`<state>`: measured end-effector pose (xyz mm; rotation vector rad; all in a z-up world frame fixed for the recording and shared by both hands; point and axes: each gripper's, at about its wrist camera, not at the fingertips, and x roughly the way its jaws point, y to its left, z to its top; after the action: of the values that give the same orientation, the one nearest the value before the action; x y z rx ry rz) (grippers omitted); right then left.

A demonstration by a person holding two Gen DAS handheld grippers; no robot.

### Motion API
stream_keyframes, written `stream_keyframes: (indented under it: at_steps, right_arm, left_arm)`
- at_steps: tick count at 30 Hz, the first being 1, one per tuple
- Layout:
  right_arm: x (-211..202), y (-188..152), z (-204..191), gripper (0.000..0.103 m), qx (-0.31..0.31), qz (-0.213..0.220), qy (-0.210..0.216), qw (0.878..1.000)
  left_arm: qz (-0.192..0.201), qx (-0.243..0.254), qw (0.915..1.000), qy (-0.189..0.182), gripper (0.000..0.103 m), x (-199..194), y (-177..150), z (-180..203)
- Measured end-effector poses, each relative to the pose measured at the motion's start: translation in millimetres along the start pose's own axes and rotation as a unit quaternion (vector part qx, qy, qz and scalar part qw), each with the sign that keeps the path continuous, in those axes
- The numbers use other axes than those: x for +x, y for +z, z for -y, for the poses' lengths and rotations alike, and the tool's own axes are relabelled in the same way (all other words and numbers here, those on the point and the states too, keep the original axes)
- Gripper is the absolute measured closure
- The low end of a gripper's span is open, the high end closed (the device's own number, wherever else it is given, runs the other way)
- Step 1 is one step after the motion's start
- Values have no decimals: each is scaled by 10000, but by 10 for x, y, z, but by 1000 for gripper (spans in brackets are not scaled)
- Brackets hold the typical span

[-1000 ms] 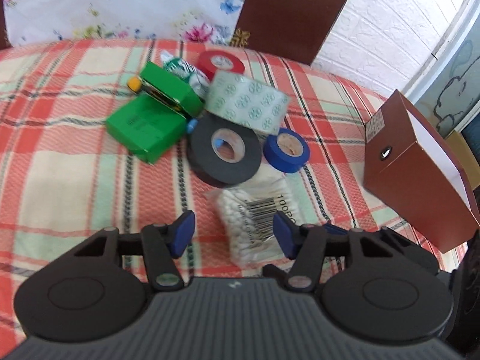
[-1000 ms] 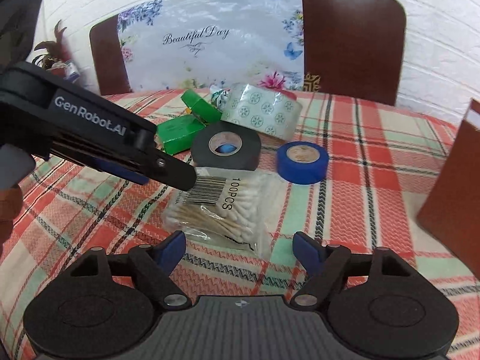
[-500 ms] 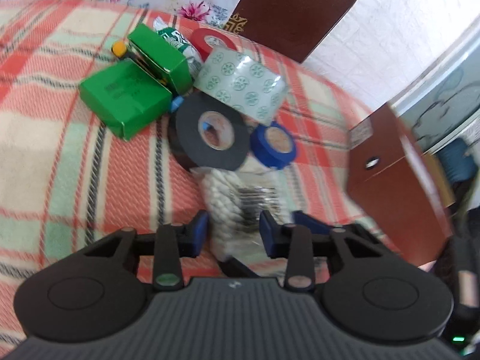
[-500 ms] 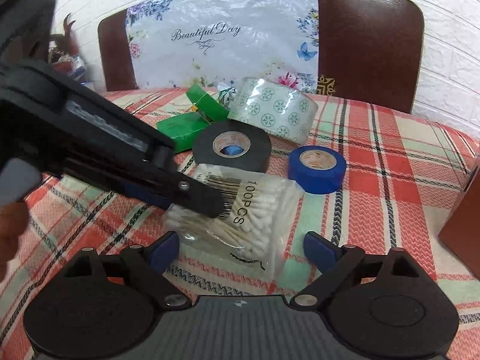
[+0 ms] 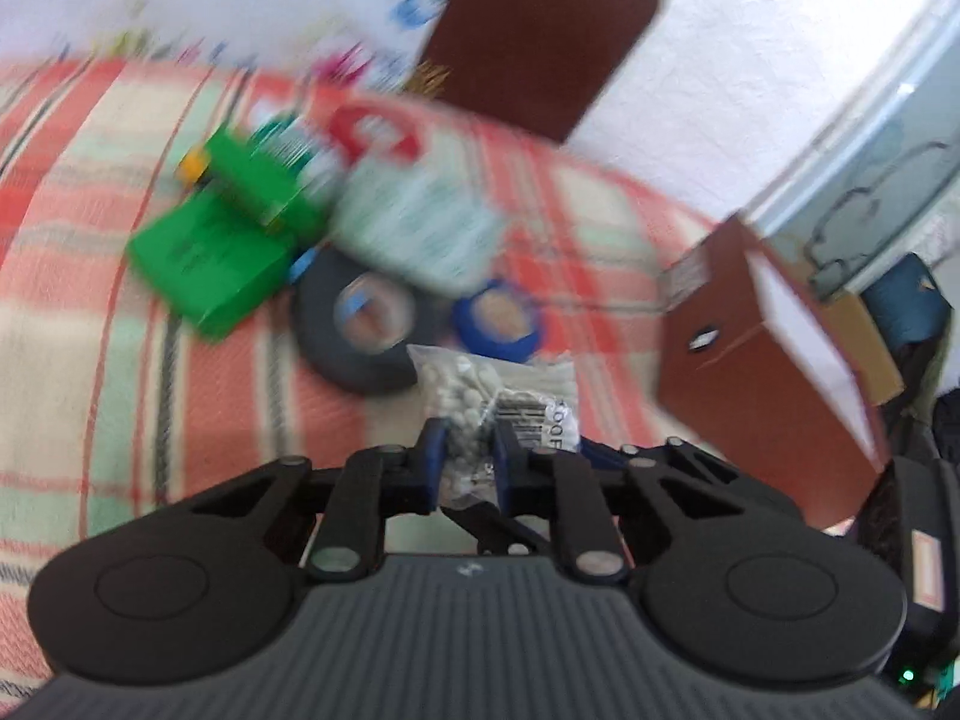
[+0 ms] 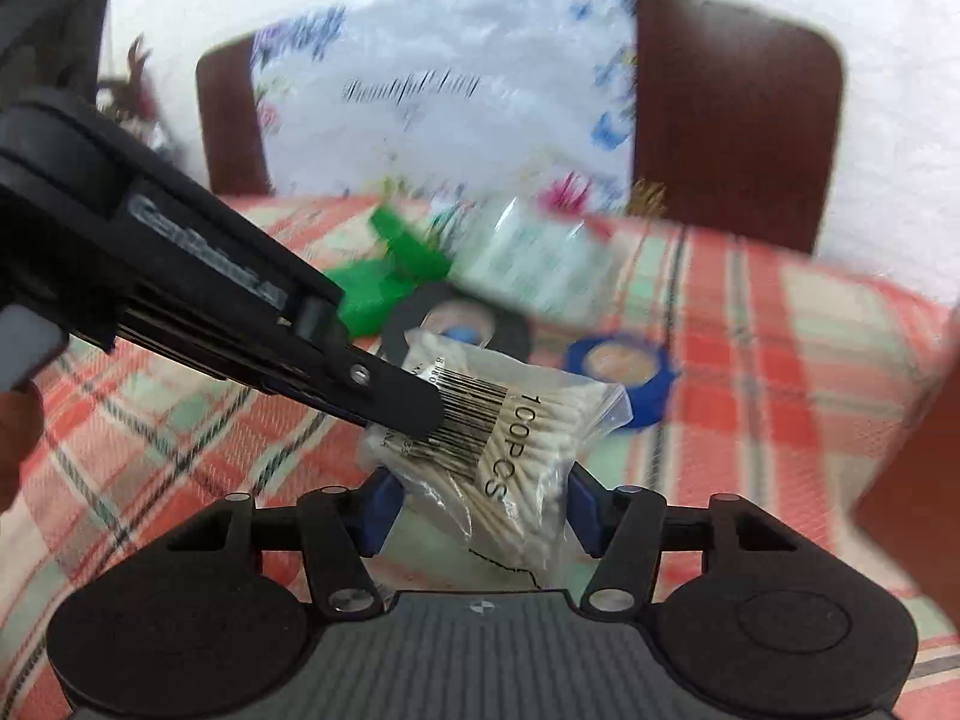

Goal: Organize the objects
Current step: 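Carry the swab bag into the brown box and open the left gripper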

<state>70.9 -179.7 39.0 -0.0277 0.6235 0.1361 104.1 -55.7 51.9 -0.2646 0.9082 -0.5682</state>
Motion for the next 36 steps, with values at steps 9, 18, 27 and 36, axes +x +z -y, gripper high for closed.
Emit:
stream_keyframes:
  at_steps: [9,18,27,36]
  right_arm:
    - [-769,274,783,49,330,724,-794,9937]
    - [-1379,96,1752,50,1161,913,-1298,9805]
    - [-1211,14,2113,47,1329,669,-1652,9750]
    - [-1054,7,2328,26,962,659,-1919,9745]
  left_arm:
    - [319,1263,9899,-562,84,73,346,1203]
    - [175,1798,9778,-1063,84,583,431,2100]
    - [37,1981,9771,-777,67,957,413,2370]
    - [307,2001,9777,-551,42,857,418,2170]
